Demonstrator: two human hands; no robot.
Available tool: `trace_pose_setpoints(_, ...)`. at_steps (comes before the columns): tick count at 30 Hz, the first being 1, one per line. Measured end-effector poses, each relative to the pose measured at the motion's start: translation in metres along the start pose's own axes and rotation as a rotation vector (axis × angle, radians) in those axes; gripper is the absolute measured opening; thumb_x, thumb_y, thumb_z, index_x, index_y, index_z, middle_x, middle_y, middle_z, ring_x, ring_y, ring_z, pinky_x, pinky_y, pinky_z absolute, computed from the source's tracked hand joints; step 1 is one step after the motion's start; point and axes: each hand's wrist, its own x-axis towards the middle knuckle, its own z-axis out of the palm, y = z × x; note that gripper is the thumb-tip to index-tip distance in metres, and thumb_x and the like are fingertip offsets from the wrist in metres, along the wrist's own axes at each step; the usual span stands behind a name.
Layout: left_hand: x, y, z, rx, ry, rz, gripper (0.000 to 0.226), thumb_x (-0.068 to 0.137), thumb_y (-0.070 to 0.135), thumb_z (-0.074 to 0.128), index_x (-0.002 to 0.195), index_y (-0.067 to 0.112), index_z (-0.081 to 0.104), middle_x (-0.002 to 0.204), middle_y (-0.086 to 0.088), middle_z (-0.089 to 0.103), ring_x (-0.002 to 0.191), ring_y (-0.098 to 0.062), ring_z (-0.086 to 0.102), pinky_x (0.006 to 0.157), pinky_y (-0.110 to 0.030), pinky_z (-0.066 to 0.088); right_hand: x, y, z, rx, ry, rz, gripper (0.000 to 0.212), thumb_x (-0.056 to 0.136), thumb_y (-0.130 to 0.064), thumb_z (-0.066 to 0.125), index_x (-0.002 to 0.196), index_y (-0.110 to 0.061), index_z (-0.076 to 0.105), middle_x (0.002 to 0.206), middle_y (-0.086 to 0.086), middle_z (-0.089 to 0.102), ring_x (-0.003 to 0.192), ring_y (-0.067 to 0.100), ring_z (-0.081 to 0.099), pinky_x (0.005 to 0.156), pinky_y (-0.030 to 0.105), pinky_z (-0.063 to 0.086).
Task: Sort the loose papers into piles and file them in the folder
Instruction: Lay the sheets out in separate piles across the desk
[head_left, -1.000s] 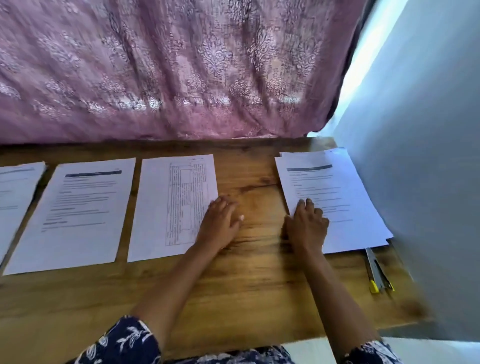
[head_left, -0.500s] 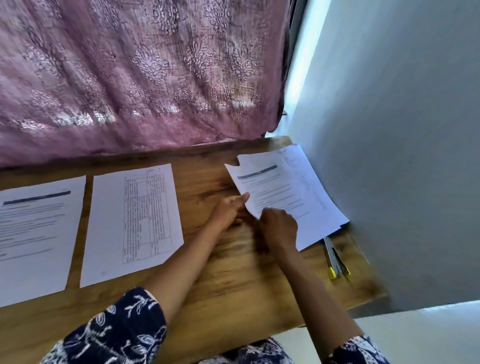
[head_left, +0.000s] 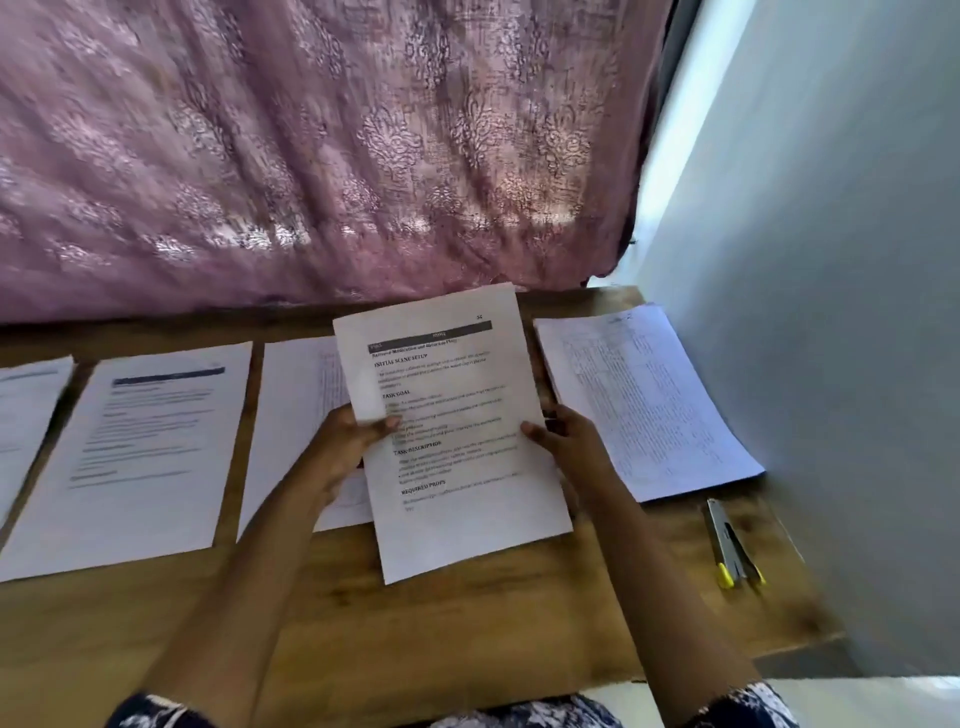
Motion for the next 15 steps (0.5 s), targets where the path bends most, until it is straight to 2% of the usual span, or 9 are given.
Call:
trace_pose_setpoints(1, -0.003, 0.002, -0.015, -0.014, 0.036, -0.001, 0.021, 0.086, 0.009, 0.068, 0.105, 0.018, 0.067, 0.095, 0.005, 0.075, 0.091, -0.017, 0.07, 0.082, -0.038, 0.056, 0.004, -0.001, 0.016, 0.015, -0.041, 0.0, 0.026, 0.089, -0.022, 0.066, 0.111, -0.008, 0.062, 0.109, 0.009, 0.069, 0.093, 0.024, 0.068, 0.077, 0.033, 0.057)
trace_pose_setpoints(3, -0.011, 0.006, -0.05, -0.044, 0.137, 0.002, 0.024, 0.083, 0.01, 0.07, 0.104, 0.021, 0.067, 0.1, 0.001, 0.074, 0.09, -0.018, 0.071, 0.082, -0.04, 0.056, 0.009, -0.009, 0.058, 0.036, -0.056, -0.001, 0.026, 0.09, -0.025, 0.066, 0.106, -0.005, 0.064, 0.102, 0.012, 0.07, 0.093, 0.034, 0.067, 0.081, 0.047, 0.056)
trace_pose_setpoints(4, -0.014, 0.006, -0.065, -0.044, 0.185, -0.001, 0.025, 0.083, 0.01, 0.072, 0.104, 0.022, 0.066, 0.103, -0.001, 0.073, 0.09, -0.019, 0.071, 0.08, -0.04, 0.057, 0.011, -0.013, 0.077, 0.058, -0.038, -0.006, 0.027, 0.089, -0.026, 0.066, 0.105, -0.004, 0.065, 0.1, 0.013, 0.07, 0.093, 0.035, 0.066, 0.081, 0.047, 0.056)
trace_pose_setpoints(7, -0.035, -0.001, -0.121, 0.036, 0.387, -0.014, 0.027, 0.084, 0.012, 0.073, 0.106, 0.021, 0.062, 0.103, 0.0, 0.069, 0.087, -0.02, 0.068, 0.067, -0.031, 0.054, 0.011, -0.033, 0.143, 0.11, -0.029, -0.04, 0.016, 0.09, -0.018, 0.065, 0.095, -0.003, 0.065, 0.091, 0.007, 0.07, 0.082, 0.025, 0.067, 0.064, 0.026, 0.055)
trace_pose_setpoints(9, -0.047, -0.01, -0.159, 0.178, 0.532, 0.006, 0.029, 0.085, 0.013, 0.072, 0.109, 0.021, 0.059, 0.105, 0.0, 0.065, 0.089, -0.02, 0.063, 0.063, -0.028, 0.048, 0.009, -0.045, 0.185, 0.086, -0.079, -0.042, 0.008, 0.091, -0.016, 0.064, 0.086, -0.01, 0.065, 0.085, 0.001, 0.069, 0.078, 0.02, 0.066, 0.063, 0.024, 0.053)
trace_pose_setpoints(11, -0.057, -0.018, -0.2, 0.303, 0.627, 0.017, 0.031, 0.086, 0.012, 0.071, 0.115, 0.015, 0.059, 0.11, -0.002, 0.063, 0.094, -0.024, 0.061, 0.071, -0.033, 0.05, 0.009, -0.056, 0.229, -0.032, -0.13, -0.062, 0.011, 0.09, -0.022, 0.064, 0.086, -0.012, 0.064, 0.086, -0.001, 0.068, 0.078, 0.018, 0.064, 0.069, 0.027, 0.053)
trace_pose_setpoints(13, -0.062, -0.024, -0.233, 0.356, 0.691, 0.004, 0.034, 0.086, 0.013, 0.071, 0.119, 0.01, 0.06, 0.112, -0.007, 0.064, 0.097, -0.028, 0.062, 0.078, -0.037, 0.051, 0.007, -0.065, 0.264, -0.144, -0.141, -0.088, 0.013, 0.09, -0.022, 0.065, 0.08, -0.015, 0.06, 0.083, -0.001, 0.063, 0.073, 0.013, 0.059, 0.066, 0.023, 0.048)
trace_pose_setpoints(15, -0.062, -0.025, -0.256, 0.41, 0.705, 0.0, 0.035, 0.088, 0.015, 0.069, 0.121, 0.01, 0.059, 0.115, -0.01, 0.064, 0.103, -0.031, 0.062, 0.089, -0.042, 0.051, 0.009, -0.071, 0.293, -0.219, -0.128, -0.106, 0.019, 0.087, -0.022, 0.067, 0.073, -0.02, 0.055, 0.081, 0.001, 0.063, 0.075, 0.019, 0.062, 0.071, 0.032, 0.054)
